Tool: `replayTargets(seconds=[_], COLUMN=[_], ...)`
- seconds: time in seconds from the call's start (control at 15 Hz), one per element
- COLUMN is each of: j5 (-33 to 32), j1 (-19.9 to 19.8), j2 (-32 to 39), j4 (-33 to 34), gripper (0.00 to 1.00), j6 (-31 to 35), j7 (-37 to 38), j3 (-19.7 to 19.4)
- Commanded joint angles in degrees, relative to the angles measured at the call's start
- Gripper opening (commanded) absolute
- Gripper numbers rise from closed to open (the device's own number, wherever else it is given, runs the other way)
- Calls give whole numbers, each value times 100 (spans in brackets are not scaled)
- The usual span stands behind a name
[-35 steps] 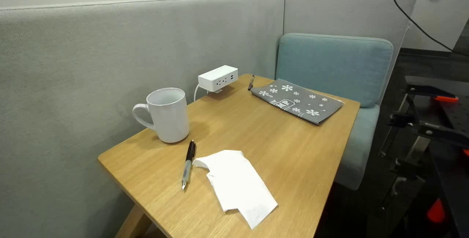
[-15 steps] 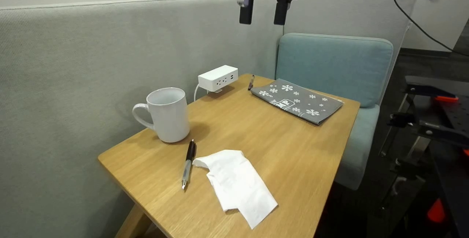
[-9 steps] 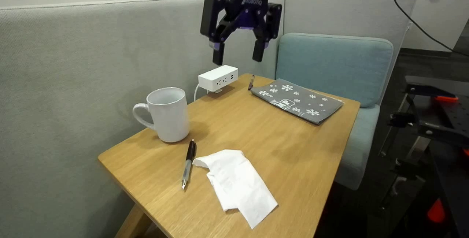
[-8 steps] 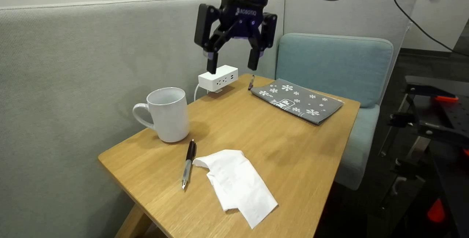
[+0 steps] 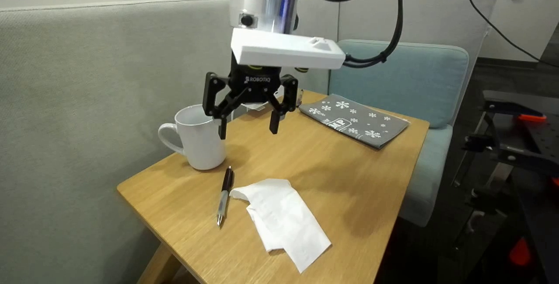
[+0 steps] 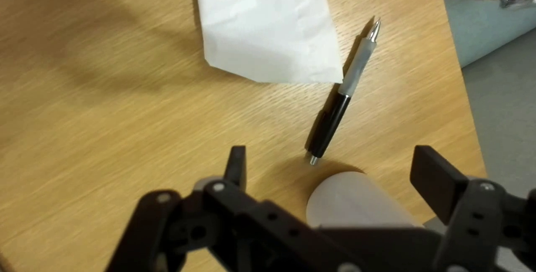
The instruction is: Put the marker inside the mug
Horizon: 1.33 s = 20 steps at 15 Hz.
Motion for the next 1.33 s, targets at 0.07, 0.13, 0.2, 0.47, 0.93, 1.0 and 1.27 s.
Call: replayTargets(seconds=[0.07, 0.13, 0.2, 0.47, 0.93, 1.0, 1.27], j5=[288, 299, 307, 236, 213, 210, 188], j1=[277, 346, 407, 808, 1053, 1075, 1155], j2=[746, 867, 984, 1401, 1905, 1956, 2120], j4=[821, 938, 1051, 1419, 1956, 2013, 2214], gripper=[100, 100, 100, 100, 100, 100, 100], j6=[-150, -153, -146, -29, -126, -132, -205], j7=[253, 286, 315, 761, 1123, 1158, 1296], j3=[-225, -282, -338, -726, -884, -897, -951])
